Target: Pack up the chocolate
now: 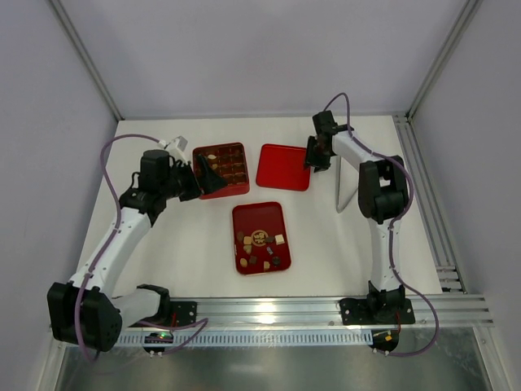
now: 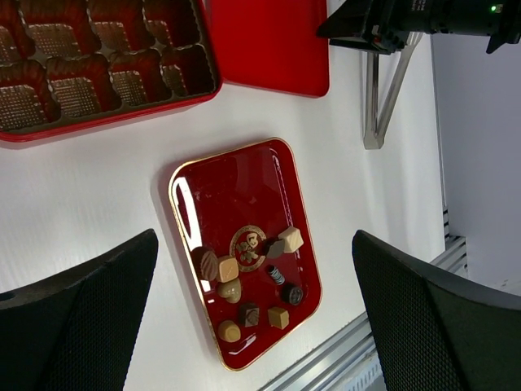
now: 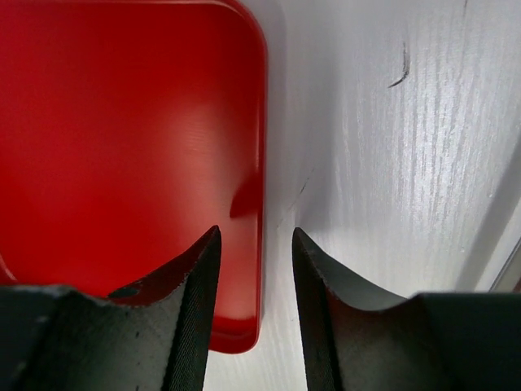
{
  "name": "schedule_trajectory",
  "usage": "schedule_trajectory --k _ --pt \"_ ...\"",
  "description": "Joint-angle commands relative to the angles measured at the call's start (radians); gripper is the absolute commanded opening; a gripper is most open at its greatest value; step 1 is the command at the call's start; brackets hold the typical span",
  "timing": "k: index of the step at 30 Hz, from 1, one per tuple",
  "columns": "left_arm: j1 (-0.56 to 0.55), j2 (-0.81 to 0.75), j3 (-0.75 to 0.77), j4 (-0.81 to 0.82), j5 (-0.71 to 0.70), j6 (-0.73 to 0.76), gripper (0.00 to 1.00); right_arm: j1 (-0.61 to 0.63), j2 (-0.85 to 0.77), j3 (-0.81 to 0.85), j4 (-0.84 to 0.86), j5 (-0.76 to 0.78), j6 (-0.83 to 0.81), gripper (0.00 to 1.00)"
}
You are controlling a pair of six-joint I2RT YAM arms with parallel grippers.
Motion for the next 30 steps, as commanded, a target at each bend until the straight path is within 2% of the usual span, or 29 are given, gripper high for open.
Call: schedule_trajectory --k 1,10,13,14,21,30 --pt "-0.009 0.012 0.036 0.049 0.041 -0.024 0.99 0.013 0.009 0.044 -0.005 0.071 -0.005 0.41" --pt "-0.080 0.122 0.127 0.061 -0.002 -0.068 1.00 0.031 0.042 0.043 0.000 0.116 -0.008 0.22" --pt "-0.126 0.194 0.185 0.071 -0.034 -0.082 1.00 0.031 0.043 0.035 0.010 0.107 -0.008 0.06" --pt "-0.132 0.214 0.200 0.081 -0.039 -0.088 1.00 0.031 0.043 0.035 0.010 0.105 -0.006 0.04" --pt "-0.166 0.433 0.363 0.111 -0.054 -0.096 1.00 0.016 -0.013 0.037 0.018 0.065 0.015 0.04" --pt "-0.166 0.682 0.570 0.112 0.003 -0.068 1.00 -0.021 -0.110 0.029 0.003 0.004 0.023 0.04"
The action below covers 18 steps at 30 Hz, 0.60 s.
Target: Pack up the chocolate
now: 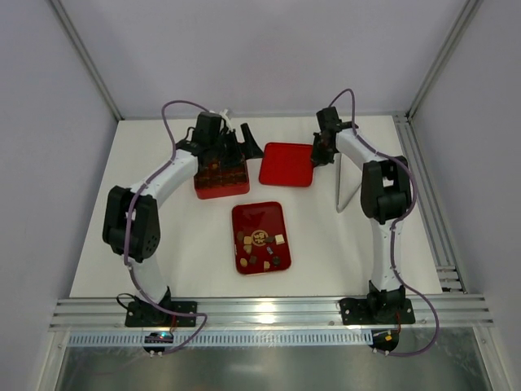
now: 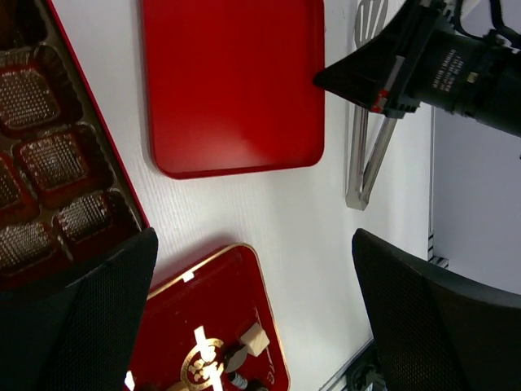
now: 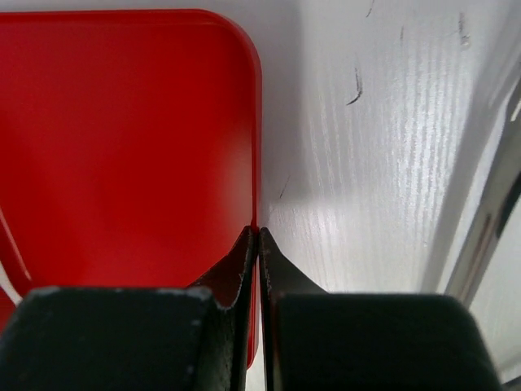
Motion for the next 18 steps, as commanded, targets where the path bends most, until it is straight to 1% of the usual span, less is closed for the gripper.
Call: schedule_trajectory --k 1,9,18 --pt "-0.001 0.054 0.089 0.038 0.037 0.023 1.00 -0.011 -0.115 0.008 0.010 -0.031 0.009 0.04" --pt "-0.008 0.224 0.219 0.037 0.071 0.004 0.99 -0.026 -0.199 -0.052 0.025 -0.058 0.015 0.04" --pt "-0.018 0.328 0.302 0.037 0.049 -0.005 0.99 -0.043 -0.256 -0.076 0.026 -0.095 0.020 0.04"
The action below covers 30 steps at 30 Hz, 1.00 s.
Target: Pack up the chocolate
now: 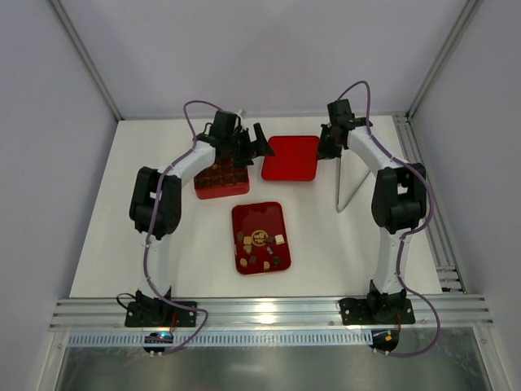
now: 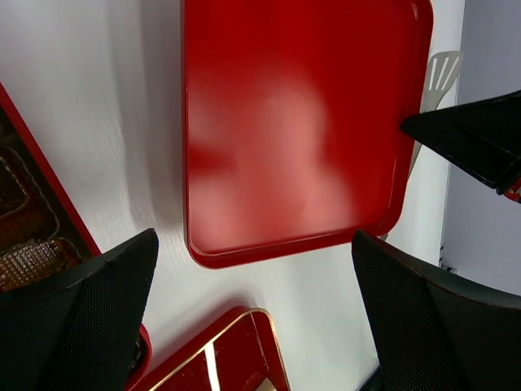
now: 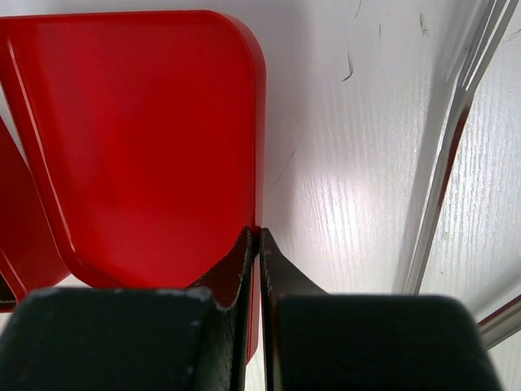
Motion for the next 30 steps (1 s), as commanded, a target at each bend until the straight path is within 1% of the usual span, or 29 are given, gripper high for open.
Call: schedule_trajectory --k 1,9,13,16,17,18,22,23,24,26,27,28,29,30 --pt "-0.003 0.030 0.067 0.029 0.004 -0.001 0.99 -0.009 -0.090 -0.008 0.025 -0.042 0.012 0.04" --pt "-0.003 0.085 0.109 0.024 -0.008 -0.014 0.98 -0.036 -0.161 -0.051 0.041 -0.086 0.020 0.04" --pt "-0.003 0.123 0.149 0.025 0.022 -0.034 0.97 -0.037 -0.185 -0.065 0.050 -0.126 0.026 0.04" --pt "-0.005 0.151 0.169 0.053 0.068 -0.076 0.93 -0.039 -0.207 -0.087 0.064 -0.152 0.035 0.04" --pt "-0.006 0.152 0.167 0.073 0.085 -0.092 0.90 -0.039 -0.210 -0.090 0.064 -0.160 0.038 0.04" --pt "-0.011 0.155 0.163 0.113 0.102 -0.107 0.89 -0.039 -0.210 -0.093 0.065 -0.166 0.040 0.04" --pt "-0.020 0.151 0.146 0.174 0.145 -0.192 0.83 -0.039 -0.219 -0.114 0.082 -0.185 0.046 0.04" --pt "-0.021 0.148 0.133 0.191 0.154 -0.211 0.81 -0.040 -0.222 -0.125 0.084 -0.186 0.044 0.04" --pt "-0.021 0.145 0.121 0.232 0.160 -0.228 0.76 -0.039 -0.225 -0.133 0.088 -0.189 0.044 0.04" --pt "-0.024 0.129 0.074 0.280 0.185 -0.282 0.70 -0.037 -0.233 -0.146 0.102 -0.194 0.044 0.04" --pt "-0.023 0.123 0.061 0.323 0.193 -0.293 0.63 -0.036 -0.234 -0.156 0.104 -0.192 0.043 0.04" --pt "-0.024 0.119 0.045 0.335 0.196 -0.305 0.59 -0.037 -0.237 -0.162 0.107 -0.195 0.043 0.04" --pt "-0.028 0.107 0.022 0.346 0.203 -0.316 0.53 -0.036 -0.239 -0.174 0.110 -0.195 0.040 0.04" --pt "-0.028 0.097 0.008 0.367 0.205 -0.320 0.49 -0.033 -0.240 -0.180 0.113 -0.194 0.038 0.04"
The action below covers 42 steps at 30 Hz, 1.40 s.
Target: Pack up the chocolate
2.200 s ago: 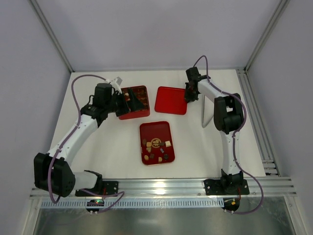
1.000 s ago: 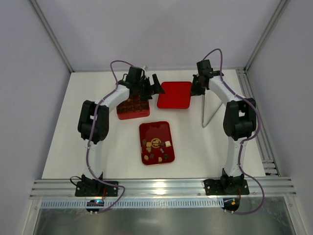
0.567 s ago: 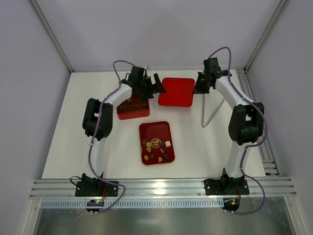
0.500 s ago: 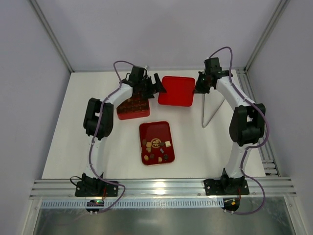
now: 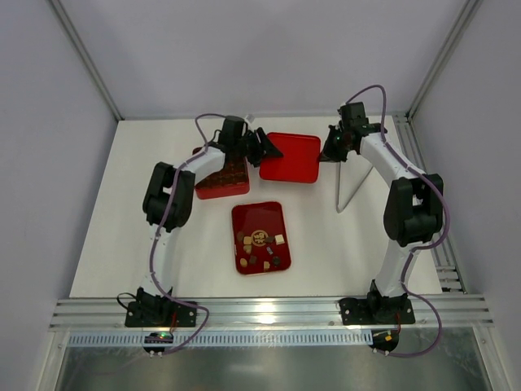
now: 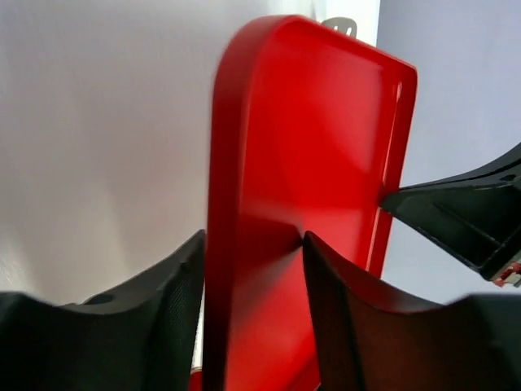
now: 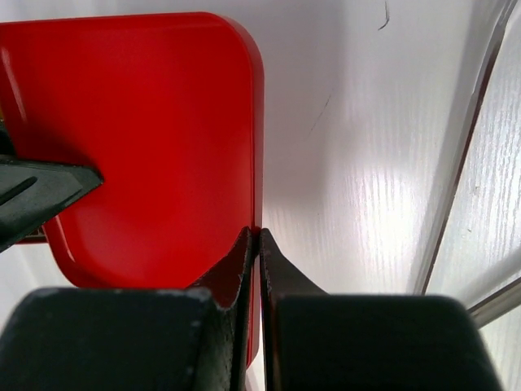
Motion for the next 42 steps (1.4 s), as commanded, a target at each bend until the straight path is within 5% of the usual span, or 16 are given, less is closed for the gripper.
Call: schedule_trajectory --k 1,9,13,22,32,42 --pt "-0.005 -0.070 -0.052 0.126 0.061 -0.071 0.45 0.007 -0.075 -0.020 0.066 -0.032 0.009 0.04" --pt "-0.011 -0.113 -0.136 0.187 0.088 -0.113 0.00 0.018 -0.095 -0.091 0.105 -0.035 0.004 0.04" --pt "-0.013 -0.139 -0.161 0.200 0.096 -0.125 0.00 0.027 -0.110 -0.115 0.122 -0.023 0.000 0.07" --pt "0.012 -0.237 -0.176 0.050 0.072 -0.130 0.00 0.198 -0.332 -0.175 0.122 0.265 -0.192 0.45" --pt "0.085 -0.381 -0.254 -0.171 0.137 -0.150 0.00 0.695 -0.592 -0.397 0.273 0.581 -0.567 0.59" --pt "0.110 -0.490 -0.329 -0.231 0.199 -0.156 0.00 0.890 -0.478 -0.404 0.324 0.842 -0.779 0.62"
